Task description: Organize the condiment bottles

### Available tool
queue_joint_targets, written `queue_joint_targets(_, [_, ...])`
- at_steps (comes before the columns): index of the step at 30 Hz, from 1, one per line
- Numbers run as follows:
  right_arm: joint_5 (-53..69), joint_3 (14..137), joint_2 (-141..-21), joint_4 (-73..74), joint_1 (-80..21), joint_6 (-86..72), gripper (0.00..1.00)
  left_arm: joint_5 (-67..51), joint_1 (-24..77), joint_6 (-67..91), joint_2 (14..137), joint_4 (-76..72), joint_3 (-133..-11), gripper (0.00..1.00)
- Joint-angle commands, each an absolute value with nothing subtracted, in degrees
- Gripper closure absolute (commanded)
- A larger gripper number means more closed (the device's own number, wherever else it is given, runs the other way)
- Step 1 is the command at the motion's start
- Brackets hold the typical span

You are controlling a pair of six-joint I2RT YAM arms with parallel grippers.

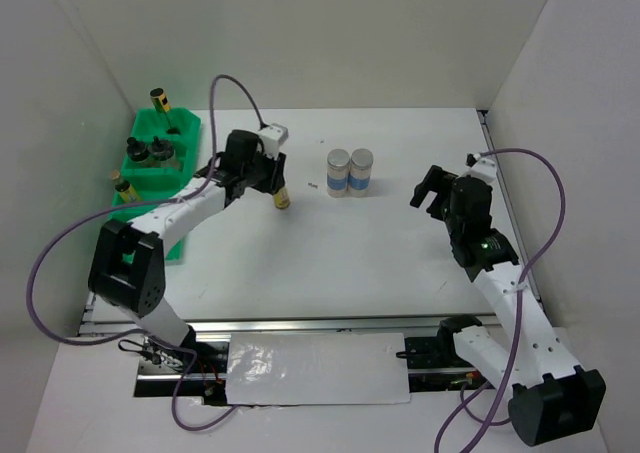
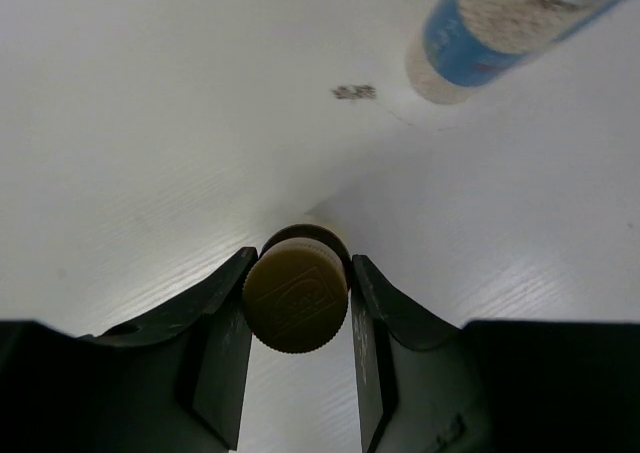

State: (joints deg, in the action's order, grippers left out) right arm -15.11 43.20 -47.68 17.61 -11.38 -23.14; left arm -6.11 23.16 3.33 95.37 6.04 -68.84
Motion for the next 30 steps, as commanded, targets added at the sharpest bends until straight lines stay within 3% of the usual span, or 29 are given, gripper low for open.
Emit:
queue_joint_targets(1, [-15.7,44.8,-49.3,15.4,-11.8,-23.1,0.00,-1.0,17.0,6.9,85.4,6.4,-72.6,0.64])
queue_joint_targets(9, [-12.9,44.2,-54.0,10.8,-11.8,-23.6,0.00,3.5,-4.4,10.8,76.9,16.1,-73.7,0.64])
queue_joint_targets(16, [-12.4,46.3,-58.6,8.7,-11.8,-22.5,0.00,7.5,-15.5,13.3,75.8,13.7,-68.3,0.64])
queue_joint_targets(30, [-11.2,46.8,-63.5,5.4,-11.8,-23.0,0.00,7.8,-20.9,12.0,82.6,5.2,-65.7,0.64])
